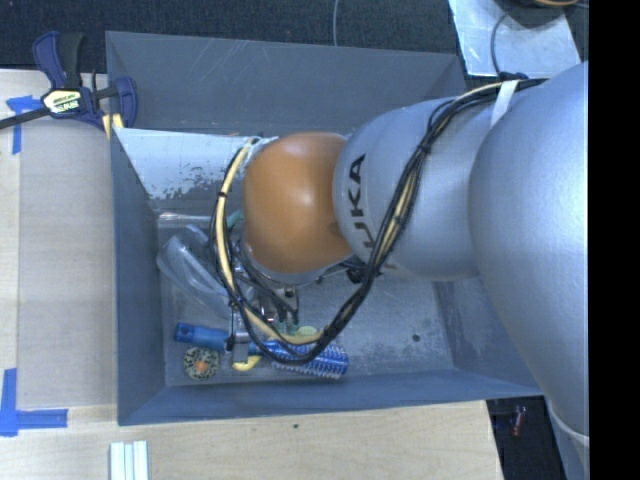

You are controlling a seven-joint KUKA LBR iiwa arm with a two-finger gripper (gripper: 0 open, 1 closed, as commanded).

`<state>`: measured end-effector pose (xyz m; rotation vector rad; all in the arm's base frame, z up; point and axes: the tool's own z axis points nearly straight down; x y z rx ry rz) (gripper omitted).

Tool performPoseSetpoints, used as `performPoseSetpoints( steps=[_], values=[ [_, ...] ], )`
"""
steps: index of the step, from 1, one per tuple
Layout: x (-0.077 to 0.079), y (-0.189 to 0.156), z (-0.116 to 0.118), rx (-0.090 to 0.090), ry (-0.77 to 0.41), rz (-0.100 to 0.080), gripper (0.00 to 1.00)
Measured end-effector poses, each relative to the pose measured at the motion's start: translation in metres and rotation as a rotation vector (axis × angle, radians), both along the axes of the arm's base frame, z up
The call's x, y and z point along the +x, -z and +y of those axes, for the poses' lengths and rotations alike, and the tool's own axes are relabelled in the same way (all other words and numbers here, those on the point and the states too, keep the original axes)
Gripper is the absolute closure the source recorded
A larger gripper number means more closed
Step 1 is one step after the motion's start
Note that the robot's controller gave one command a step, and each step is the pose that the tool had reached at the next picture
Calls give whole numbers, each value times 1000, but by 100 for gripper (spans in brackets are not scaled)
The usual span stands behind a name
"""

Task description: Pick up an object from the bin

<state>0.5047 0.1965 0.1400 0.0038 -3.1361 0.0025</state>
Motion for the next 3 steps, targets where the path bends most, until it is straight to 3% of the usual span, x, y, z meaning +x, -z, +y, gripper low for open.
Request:
performPoseSetpoints(
  steps=[1, 2, 3],
  values=[
    [2, -4, 0, 3, 3, -8, 0],
    [-10, 44, -19, 10, -216, -27, 0],
    [-11, 62, -17, 10, -173, -9, 0]
  ],
)
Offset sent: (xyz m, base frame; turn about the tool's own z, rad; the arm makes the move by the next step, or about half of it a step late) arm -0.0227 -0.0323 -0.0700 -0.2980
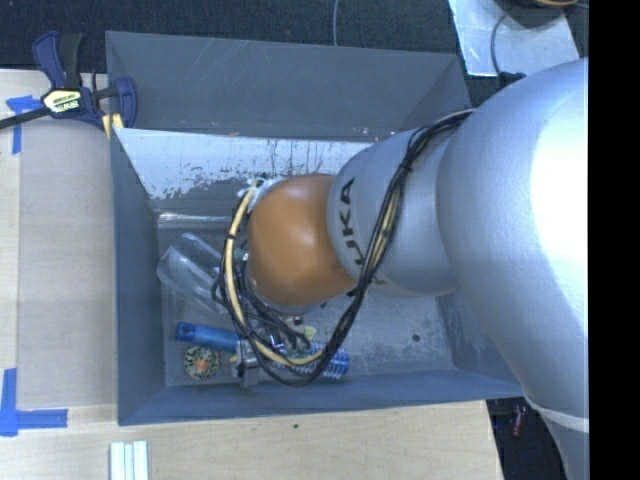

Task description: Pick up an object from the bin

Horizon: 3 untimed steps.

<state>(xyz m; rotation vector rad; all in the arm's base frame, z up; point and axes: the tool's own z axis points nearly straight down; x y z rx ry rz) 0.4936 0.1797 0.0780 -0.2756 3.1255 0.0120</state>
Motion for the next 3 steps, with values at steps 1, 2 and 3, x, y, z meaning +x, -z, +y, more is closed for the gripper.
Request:
performPoseSetpoints(
  steps=[1, 2, 3],
  values=[
    [-6, 8, 22, -4, -83, -2, 100],
    [-6, 8, 22, -4, -82, -2, 100],
    [-2, -63, 27, -5, -81, 1, 100]
  ],
)
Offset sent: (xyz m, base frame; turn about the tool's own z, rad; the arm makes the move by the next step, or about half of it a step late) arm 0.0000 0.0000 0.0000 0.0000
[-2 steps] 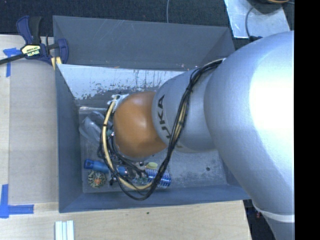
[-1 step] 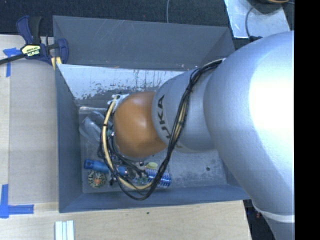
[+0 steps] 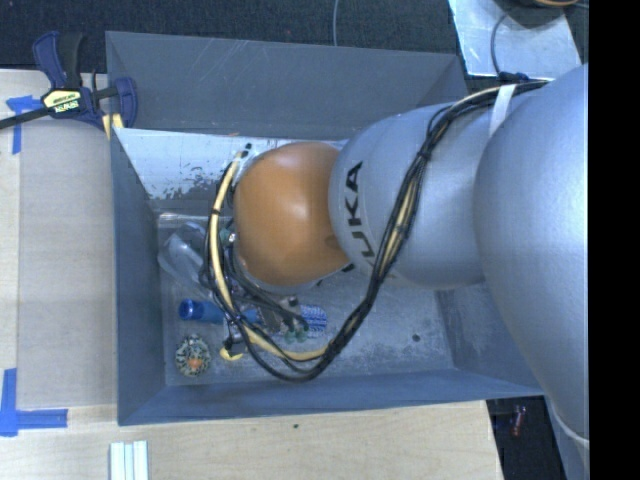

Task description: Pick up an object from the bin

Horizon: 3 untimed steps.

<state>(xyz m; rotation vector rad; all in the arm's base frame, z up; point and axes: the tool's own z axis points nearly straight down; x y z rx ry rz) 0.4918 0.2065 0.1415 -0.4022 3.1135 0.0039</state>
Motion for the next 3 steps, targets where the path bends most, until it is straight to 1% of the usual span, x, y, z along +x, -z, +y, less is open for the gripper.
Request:
performPoseSetpoints(
  steps=[1, 2, 3],
  values=[
    [0, -26, -13, -2, 13, 5, 100],
    [10, -70, 17, -1, -247, 2, 100],
    [3, -14, 14, 1, -329, -2, 100]
  ],
)
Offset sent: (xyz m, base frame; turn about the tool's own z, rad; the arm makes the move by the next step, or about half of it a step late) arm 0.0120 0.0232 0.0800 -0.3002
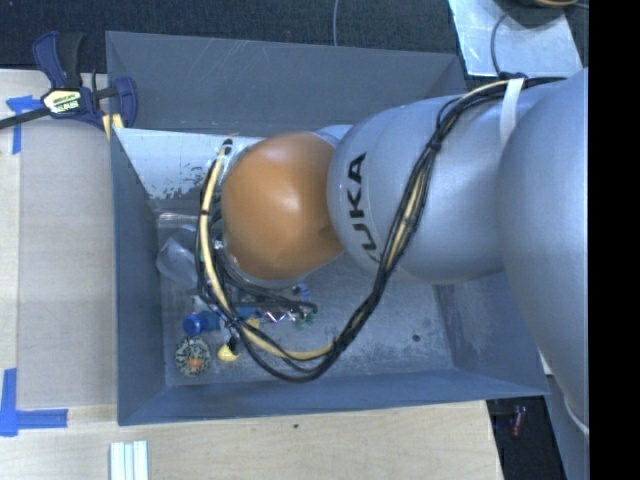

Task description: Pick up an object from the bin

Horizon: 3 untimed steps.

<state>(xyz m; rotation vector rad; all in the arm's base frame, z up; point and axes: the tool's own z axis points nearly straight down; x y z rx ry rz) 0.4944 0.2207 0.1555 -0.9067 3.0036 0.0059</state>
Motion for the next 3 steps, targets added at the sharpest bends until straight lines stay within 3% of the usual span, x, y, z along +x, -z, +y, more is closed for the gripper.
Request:
performPoseSetpoints(
  steps=[1, 2, 3],
  values=[
    [11, 28, 10, -1, -226, -2, 100],
    [18, 53, 10, -2, -380, 3, 100],
    [15, 2, 9, -3, -609, 7, 100]
  ],
)
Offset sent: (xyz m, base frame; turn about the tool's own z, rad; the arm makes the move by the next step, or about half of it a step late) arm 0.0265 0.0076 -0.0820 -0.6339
